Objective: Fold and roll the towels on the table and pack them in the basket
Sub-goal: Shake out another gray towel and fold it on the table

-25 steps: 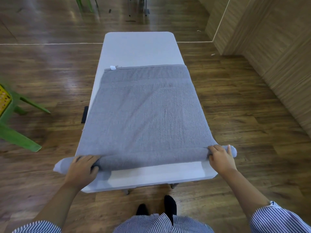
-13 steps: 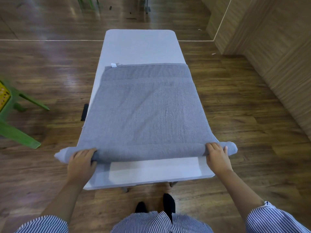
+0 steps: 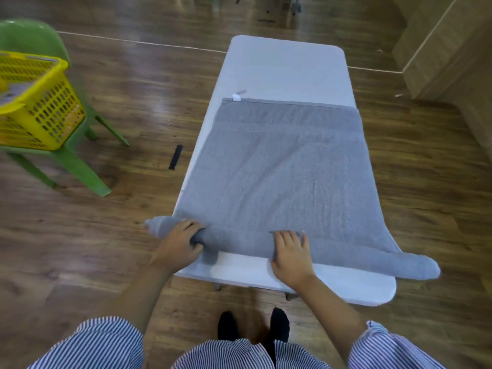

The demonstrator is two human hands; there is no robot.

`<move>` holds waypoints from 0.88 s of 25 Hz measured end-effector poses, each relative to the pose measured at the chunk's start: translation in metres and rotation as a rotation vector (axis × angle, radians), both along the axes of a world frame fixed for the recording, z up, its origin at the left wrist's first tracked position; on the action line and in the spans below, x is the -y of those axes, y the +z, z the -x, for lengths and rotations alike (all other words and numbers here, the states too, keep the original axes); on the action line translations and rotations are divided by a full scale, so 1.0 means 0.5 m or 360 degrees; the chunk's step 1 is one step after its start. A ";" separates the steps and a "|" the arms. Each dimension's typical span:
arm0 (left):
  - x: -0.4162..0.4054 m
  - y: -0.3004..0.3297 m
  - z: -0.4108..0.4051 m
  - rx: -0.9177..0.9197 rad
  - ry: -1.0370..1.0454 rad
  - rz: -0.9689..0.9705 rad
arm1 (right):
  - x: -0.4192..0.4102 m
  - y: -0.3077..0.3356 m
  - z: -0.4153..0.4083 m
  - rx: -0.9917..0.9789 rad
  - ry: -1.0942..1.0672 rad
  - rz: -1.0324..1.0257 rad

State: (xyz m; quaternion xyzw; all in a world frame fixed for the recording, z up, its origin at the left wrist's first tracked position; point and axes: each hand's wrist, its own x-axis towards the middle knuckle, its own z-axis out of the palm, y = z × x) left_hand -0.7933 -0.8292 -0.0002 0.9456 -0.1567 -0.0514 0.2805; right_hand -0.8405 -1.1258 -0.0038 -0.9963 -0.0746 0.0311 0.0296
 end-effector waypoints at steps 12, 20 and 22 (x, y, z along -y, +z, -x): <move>-0.101 0.008 -0.087 -0.0496 0.0785 0.0098 | -0.162 0.005 -0.071 -0.0058 0.0394 -0.0165; -0.072 -0.005 -0.135 -0.0720 0.0907 0.0000 | -0.274 0.019 -0.095 -0.0321 0.0469 -0.0203; -0.063 -0.004 -0.137 -0.0722 0.0813 -0.0092 | -0.290 0.015 -0.099 -0.0302 0.0502 -0.0221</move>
